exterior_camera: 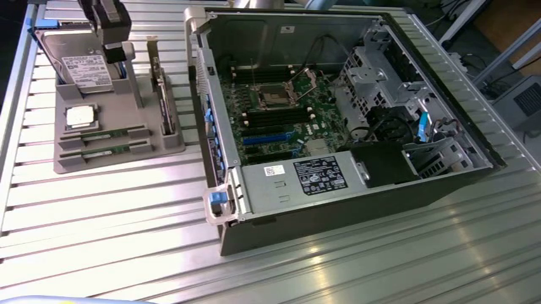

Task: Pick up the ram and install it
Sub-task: 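Pick up the ram and move it above insertion slot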

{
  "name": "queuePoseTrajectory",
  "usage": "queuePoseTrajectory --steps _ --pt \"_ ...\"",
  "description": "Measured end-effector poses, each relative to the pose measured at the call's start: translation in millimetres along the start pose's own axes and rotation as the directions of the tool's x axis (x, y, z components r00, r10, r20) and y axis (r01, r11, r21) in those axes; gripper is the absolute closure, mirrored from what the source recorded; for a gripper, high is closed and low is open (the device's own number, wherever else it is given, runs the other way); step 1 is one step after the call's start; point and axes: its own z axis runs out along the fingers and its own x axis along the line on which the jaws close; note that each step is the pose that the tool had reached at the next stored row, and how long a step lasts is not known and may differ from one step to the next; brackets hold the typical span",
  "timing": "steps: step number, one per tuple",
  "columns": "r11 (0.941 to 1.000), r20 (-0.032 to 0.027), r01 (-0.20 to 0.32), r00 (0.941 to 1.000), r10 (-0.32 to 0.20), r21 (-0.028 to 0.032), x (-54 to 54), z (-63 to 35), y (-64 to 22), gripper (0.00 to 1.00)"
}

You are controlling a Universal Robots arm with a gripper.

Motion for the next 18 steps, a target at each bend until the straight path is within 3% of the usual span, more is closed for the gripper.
queuePoseTrajectory --steps 3,8,12,18 --pt "0.9990 -0.0029 0.045 0.9990 -0.045 0.0001 0.0 0.0 0.0 0.90" --pt "0.9921 -0.0077 0.125 0.9921 -0.125 0.0002 0.0 0.0 0.0 0.90" --pt "0.9814 -0.0128 0.192 0.9813 -0.192 -0.0006 0.0 0.0 0.0 0.90" --pt "0.9582 -0.0216 0.286 0.9579 -0.286 -0.0034 0.0 0.0 0.0 0.90"
